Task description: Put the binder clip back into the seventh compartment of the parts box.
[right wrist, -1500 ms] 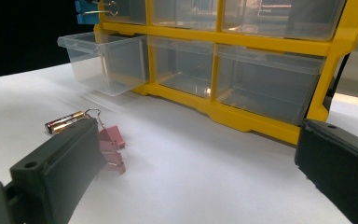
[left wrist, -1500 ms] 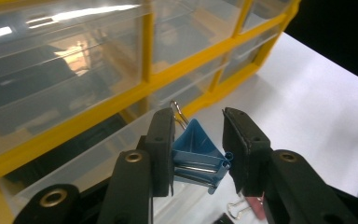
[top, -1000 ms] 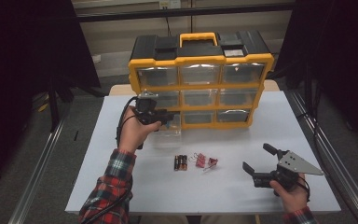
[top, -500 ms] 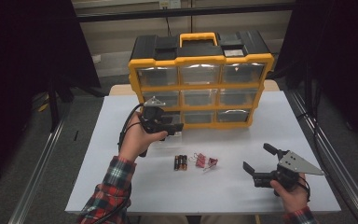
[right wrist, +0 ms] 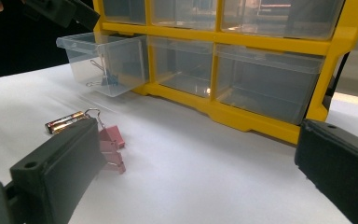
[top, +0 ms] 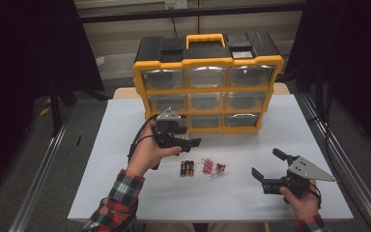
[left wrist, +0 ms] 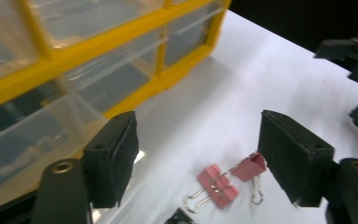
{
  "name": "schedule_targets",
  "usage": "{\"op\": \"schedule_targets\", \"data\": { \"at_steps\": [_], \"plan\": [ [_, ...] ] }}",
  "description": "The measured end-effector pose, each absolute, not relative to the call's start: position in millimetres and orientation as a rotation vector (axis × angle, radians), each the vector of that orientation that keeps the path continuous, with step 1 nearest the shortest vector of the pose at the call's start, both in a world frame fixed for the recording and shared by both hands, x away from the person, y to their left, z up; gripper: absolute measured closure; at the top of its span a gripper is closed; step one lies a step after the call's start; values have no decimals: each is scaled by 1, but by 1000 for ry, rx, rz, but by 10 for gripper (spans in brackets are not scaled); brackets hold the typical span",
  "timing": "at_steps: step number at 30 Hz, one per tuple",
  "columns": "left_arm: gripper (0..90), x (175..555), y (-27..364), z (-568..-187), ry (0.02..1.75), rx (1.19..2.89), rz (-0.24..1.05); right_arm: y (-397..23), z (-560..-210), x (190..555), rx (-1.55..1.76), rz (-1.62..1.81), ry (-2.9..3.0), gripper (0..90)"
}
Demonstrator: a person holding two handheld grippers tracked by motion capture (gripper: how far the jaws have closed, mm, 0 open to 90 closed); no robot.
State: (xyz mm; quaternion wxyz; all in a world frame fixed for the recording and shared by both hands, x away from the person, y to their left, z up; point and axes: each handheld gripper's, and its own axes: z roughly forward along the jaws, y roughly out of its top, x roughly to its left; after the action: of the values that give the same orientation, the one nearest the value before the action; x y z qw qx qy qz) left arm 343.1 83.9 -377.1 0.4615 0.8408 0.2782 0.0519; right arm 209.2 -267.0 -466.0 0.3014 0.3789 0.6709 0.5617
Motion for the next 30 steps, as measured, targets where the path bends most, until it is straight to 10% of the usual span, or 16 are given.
{"op": "schedule_targets", "data": {
  "at_steps": [30],
  "plan": [
    [161,316,54,-420,533,2076,8,-268,-466,210,1020,1503,1768,0]
  ]
}}
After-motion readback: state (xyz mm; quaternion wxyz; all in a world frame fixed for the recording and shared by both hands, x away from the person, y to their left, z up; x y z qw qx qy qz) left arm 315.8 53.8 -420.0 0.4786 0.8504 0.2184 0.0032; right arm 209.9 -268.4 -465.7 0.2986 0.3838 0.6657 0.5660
